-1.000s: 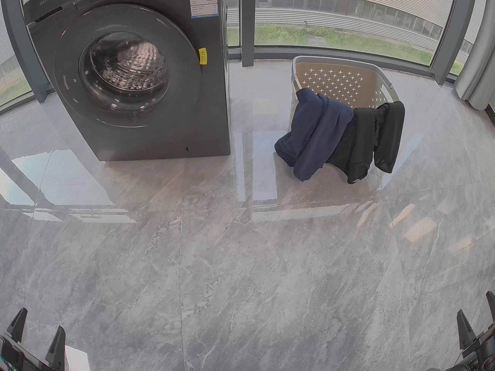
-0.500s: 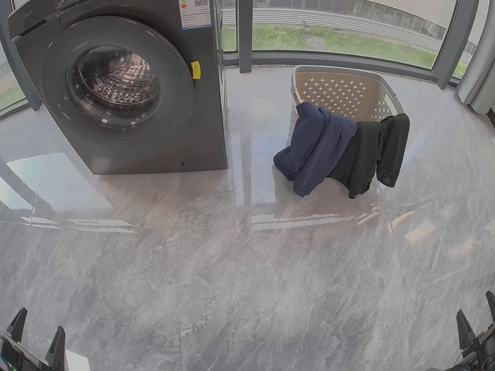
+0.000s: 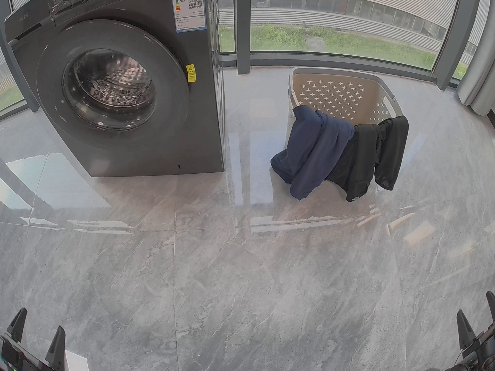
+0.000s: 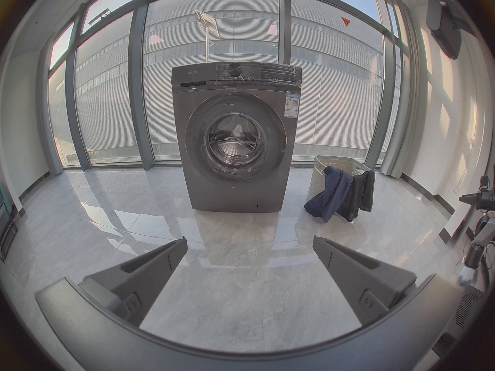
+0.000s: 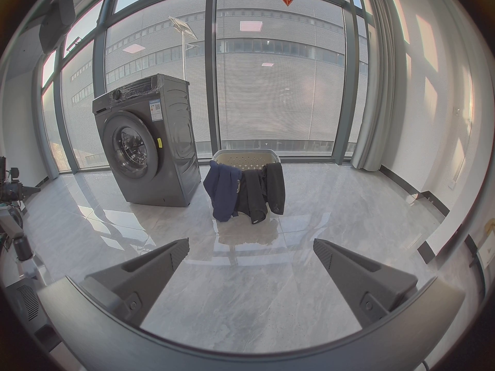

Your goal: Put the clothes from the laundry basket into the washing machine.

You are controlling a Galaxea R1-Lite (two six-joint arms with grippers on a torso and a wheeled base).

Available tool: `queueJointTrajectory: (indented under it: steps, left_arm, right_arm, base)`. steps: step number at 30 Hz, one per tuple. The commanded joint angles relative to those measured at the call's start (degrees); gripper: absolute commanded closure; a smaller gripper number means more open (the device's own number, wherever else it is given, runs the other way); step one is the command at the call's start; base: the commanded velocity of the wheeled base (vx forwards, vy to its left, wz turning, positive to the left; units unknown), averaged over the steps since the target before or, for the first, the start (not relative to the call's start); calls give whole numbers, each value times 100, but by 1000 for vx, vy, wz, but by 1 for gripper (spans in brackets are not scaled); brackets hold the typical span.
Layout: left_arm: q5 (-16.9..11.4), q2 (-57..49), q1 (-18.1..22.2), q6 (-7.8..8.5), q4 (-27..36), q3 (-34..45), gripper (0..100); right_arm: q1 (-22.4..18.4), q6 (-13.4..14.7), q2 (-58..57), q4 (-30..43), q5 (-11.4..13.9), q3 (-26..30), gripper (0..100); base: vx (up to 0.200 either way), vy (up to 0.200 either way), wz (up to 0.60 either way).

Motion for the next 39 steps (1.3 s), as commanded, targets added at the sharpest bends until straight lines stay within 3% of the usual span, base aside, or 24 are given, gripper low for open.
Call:
queueJointTrajectory:
  steps: [1, 11, 15, 21, 39]
  left_arm:
    - [2, -60, -2, 11, 0, 92, 0]
    - [2, -60, -2, -24, 0, 92, 0]
    - [2, -60, -2, 38, -9, 92, 0]
    - [2, -60, -2, 20, 0, 92, 0]
    - [2, -60, -2, -15, 0, 92, 0]
  right_arm:
    - [0, -2, -68, 0, 2, 92, 0]
    - [0, -2, -68, 0, 2, 92, 0]
    - [-8, -2, -68, 0, 2, 92, 0]
    - [0, -2, -68, 0, 2, 92, 0]
    - [0, -2, -68, 0, 2, 92, 0]
  base:
    - [0, -200, 0]
    - [0, -200, 0]
    - [0, -200, 0]
    - [0, 0, 0]
    - [200, 0, 0]
